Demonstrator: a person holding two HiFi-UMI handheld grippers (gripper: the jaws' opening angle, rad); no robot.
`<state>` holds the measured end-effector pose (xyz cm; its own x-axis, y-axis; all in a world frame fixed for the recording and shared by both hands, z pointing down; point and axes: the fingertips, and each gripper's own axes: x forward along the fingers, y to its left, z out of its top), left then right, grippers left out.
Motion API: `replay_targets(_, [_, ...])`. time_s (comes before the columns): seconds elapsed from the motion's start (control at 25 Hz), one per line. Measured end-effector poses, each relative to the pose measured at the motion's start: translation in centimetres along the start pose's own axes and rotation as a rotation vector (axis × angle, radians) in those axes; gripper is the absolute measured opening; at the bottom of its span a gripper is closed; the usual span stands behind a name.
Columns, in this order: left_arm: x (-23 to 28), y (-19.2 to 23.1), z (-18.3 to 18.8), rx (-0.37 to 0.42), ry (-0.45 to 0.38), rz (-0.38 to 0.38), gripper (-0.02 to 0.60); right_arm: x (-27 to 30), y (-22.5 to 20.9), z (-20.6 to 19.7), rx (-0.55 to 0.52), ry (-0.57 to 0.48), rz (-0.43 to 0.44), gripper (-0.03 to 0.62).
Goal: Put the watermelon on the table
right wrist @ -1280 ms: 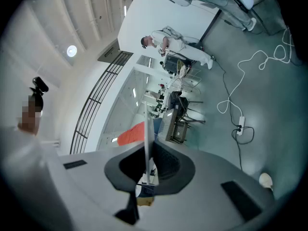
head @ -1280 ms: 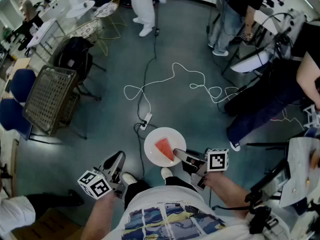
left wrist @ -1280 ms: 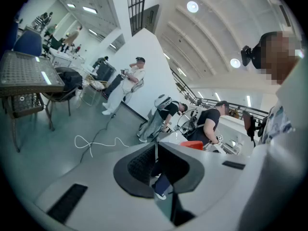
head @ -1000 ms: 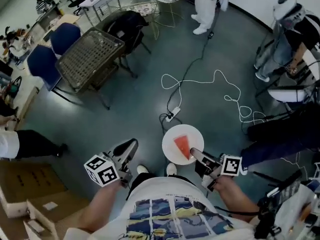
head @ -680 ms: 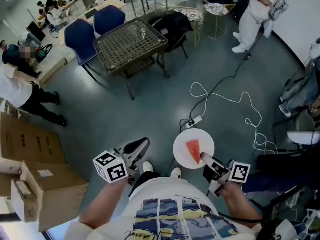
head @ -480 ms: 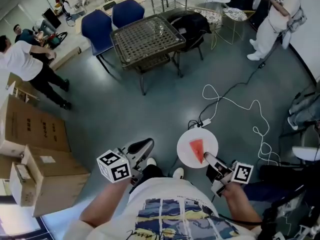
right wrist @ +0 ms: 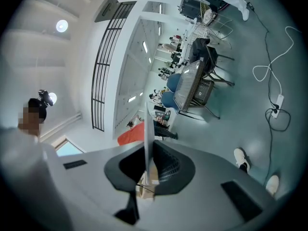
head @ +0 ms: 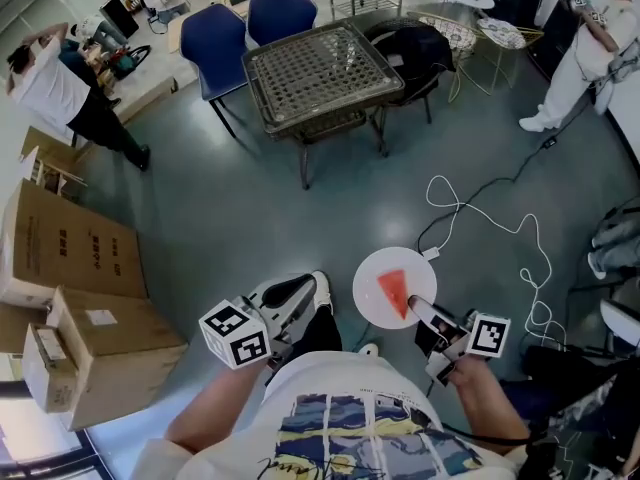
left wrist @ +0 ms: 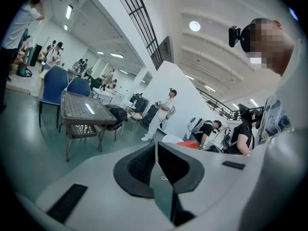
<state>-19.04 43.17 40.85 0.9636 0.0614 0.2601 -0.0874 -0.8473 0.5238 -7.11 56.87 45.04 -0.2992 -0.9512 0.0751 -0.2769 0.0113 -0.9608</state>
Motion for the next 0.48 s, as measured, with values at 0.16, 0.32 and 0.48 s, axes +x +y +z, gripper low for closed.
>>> replay_targets(0.16, [3.2,5.4,4.0,-0.030,-0.010,-0.042,0.025,5.2,-1.0,4.5,0.019,-0.030,-0.020,0.023])
replay_targets(0.32, [4.6,11.1,9.8,-0.007,-0.032,-0.056,0.025,11.9,-1.4,9.1,-0.001,-0.020,-0.041,0.023])
replay_targets(0.48, [3.5,17.3,13.4,0.021,-0.022,-0.018,0.025,19.8,-1.2,12.2,-0.020,-0.002,-0.028,0.023])
